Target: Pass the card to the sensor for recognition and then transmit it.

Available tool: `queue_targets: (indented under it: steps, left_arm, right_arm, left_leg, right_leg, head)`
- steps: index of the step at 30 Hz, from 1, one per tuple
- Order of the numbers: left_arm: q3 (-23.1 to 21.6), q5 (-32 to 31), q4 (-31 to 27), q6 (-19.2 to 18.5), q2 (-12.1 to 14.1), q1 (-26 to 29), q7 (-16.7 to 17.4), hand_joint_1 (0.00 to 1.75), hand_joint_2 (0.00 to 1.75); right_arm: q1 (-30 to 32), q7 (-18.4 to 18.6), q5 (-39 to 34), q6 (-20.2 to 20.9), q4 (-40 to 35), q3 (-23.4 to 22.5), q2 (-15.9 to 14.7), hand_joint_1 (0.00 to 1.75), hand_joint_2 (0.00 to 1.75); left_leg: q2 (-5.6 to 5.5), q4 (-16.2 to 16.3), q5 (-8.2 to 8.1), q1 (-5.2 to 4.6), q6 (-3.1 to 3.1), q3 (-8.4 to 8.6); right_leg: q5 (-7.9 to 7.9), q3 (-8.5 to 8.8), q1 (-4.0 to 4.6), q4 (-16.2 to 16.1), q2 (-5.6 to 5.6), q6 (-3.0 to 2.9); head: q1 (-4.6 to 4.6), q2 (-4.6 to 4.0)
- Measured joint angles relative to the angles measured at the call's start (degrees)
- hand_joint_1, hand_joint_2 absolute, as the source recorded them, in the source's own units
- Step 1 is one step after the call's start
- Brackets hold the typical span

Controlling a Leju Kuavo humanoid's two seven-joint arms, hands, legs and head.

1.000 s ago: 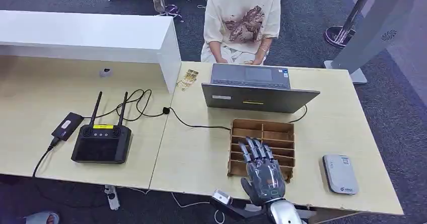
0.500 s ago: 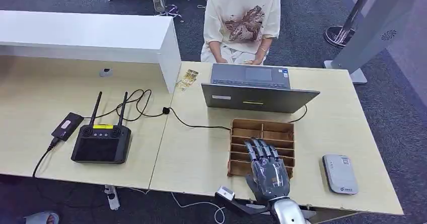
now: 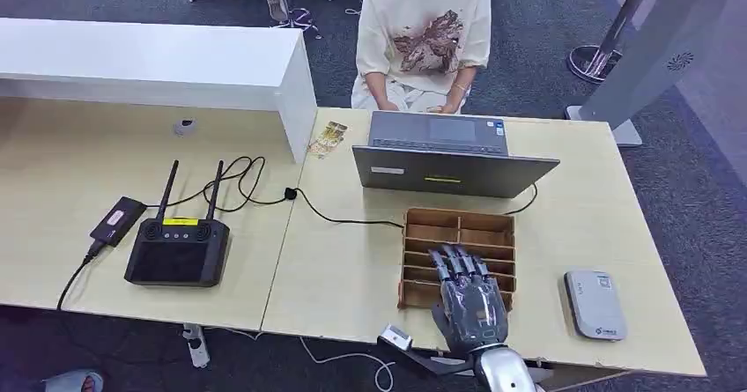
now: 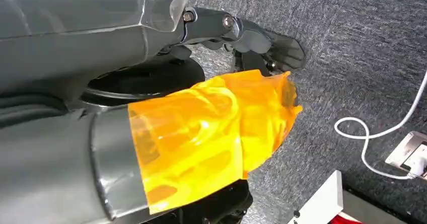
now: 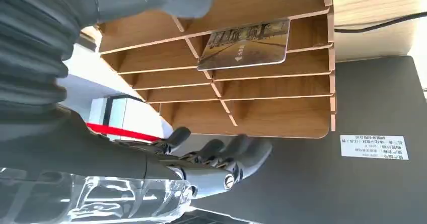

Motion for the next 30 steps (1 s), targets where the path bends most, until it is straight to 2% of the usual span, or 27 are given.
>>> queue_targets:
  steps: [2, 9, 14, 21, 23, 24, 30]
  left_arm:
    - [0.0, 0.02, 0.0, 0.0, 0.0, 0.0, 0.02, 0.0, 0.0]
    - [0.0, 0.22, 0.0, -0.02, 0.0, 0.0, 0.02, 0.0, 0.0]
    - [0.0, 0.37, 0.0, -0.04, 0.0, 0.0, 0.02, 0.0, 0.0]
    - [0.0, 0.55, 0.0, -0.04, 0.0, 0.0, 0.04, 0.0, 0.0]
    - [0.0, 0.61, 0.0, -0.04, 0.0, 0.0, 0.04, 0.0, 0.0]
    - [0.0, 0.66, 0.0, -0.04, 0.0, 0.0, 0.04, 0.0, 0.0]
    - [0.02, 1.33, 0.0, -0.04, 0.0, 0.01, 0.04, 0.0, 0.0]
  right_arm:
    - [0.0, 0.0, 0.04, 0.0, 0.0, -0.02, 0.0, 0.68, 1.75]
    - [0.07, 0.0, 0.04, -0.02, 0.0, -0.52, 0.09, 0.68, 1.75]
    - [0.19, 0.0, 0.04, -0.02, 0.0, -0.79, 0.13, 0.79, 1.75]
    - [0.32, -0.02, 0.07, -0.02, 0.0, -1.01, 0.33, 0.84, 1.75]
    - [0.36, -0.02, 0.07, -0.02, 0.0, -1.03, 0.42, 0.89, 1.75]
    - [0.39, -0.02, 0.07, 0.0, 0.0, -1.03, 0.44, 1.13, 1.75]
    - [0.61, -0.02, 0.09, 0.26, -0.09, -1.03, 0.44, 1.19, 1.75]
  left_leg:
    - [0.0, 0.0, 0.0, 0.0, 0.0, 0.0]
    - [0.0, 0.0, 0.0, 0.0, 0.0, 0.0]
    - [0.0, 0.0, 0.0, 0.0, 0.0, 0.0]
    - [0.0, 0.0, 0.0, 0.0, 0.0, 0.0]
    - [0.0, 0.0, 0.0, 0.0, 0.0, 0.0]
    - [0.0, 0.0, 0.0, 0.0, 0.0, 0.0]
    - [0.0, 0.0, 0.0, 0.0, 0.0, 0.0]
  right_leg:
    - [0.0, 0.0, 0.0, 0.0, 0.0, 0.0]
    - [0.0, 0.0, 0.0, 0.0, 0.0, 0.0]
    - [0.0, 0.0, 0.0, 0.0, 0.0, 0.0]
    - [0.0, 0.0, 0.0, 0.0, 0.0, 0.0]
    - [0.0, 0.0, 0.0, 0.0, 0.0, 0.0]
    - [0.0, 0.0, 0.0, 0.0, 0.0, 0.0]
    - [0.0, 0.0, 0.0, 0.0, 0.0, 0.0]
  head:
    - [0.0, 0.0]
    - [0.0, 0.0]
    - [0.0, 0.0]
    - [0.0, 0.0]
    - [0.0, 0.0]
    - [0.0, 0.0]
    - [0.0, 0.0]
